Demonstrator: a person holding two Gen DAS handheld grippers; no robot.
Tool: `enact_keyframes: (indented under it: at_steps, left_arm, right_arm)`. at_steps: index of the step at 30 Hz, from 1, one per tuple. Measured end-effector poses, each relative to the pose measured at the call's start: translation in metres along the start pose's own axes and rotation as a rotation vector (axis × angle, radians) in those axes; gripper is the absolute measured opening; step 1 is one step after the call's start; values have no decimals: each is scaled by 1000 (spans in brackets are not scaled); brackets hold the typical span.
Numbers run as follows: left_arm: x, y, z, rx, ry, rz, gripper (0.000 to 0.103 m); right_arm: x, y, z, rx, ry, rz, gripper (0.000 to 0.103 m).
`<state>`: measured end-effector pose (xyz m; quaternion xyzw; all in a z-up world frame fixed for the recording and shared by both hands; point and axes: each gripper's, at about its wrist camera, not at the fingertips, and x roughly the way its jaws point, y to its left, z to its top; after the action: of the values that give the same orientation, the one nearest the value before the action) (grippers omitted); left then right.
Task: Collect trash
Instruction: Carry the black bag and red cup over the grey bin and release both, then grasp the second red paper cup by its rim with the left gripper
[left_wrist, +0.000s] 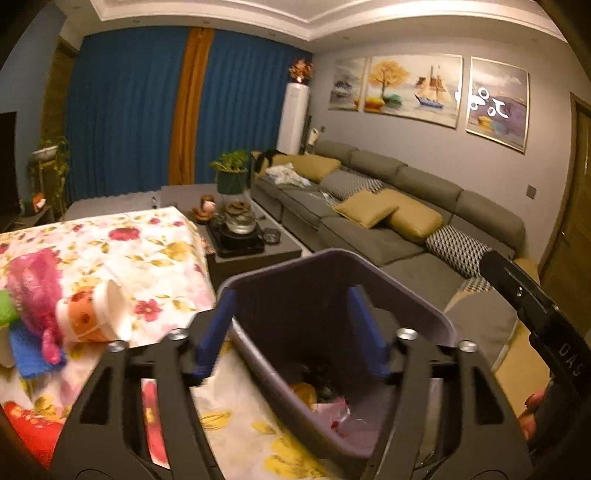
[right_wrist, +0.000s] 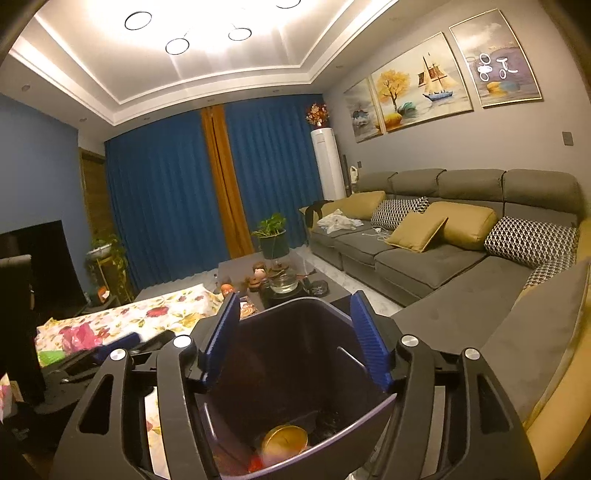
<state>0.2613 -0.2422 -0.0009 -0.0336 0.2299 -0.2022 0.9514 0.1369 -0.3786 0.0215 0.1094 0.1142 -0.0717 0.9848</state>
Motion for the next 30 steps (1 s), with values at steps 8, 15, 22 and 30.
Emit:
enact_keyframes:
  at_steps: [8, 15, 22, 30]
  left_arm:
    - [-54, 26, -13, 7, -44, 84, 83]
    - [-116, 67, -36, 2, -73, 193, 84]
    - [-165, 125, -63, -42, -71, 293, 84]
    - [-183, 177, -81, -112, -34, 256, 84]
  right_arm:
    - [-17, 18, -2, -7, -6, 29, 75]
    - [-33, 49, -12, -40, 7, 89, 78]
    - [-43, 96, -30, -75, 39, 168, 78]
    - [-45, 146, -45, -116, 70, 245, 78]
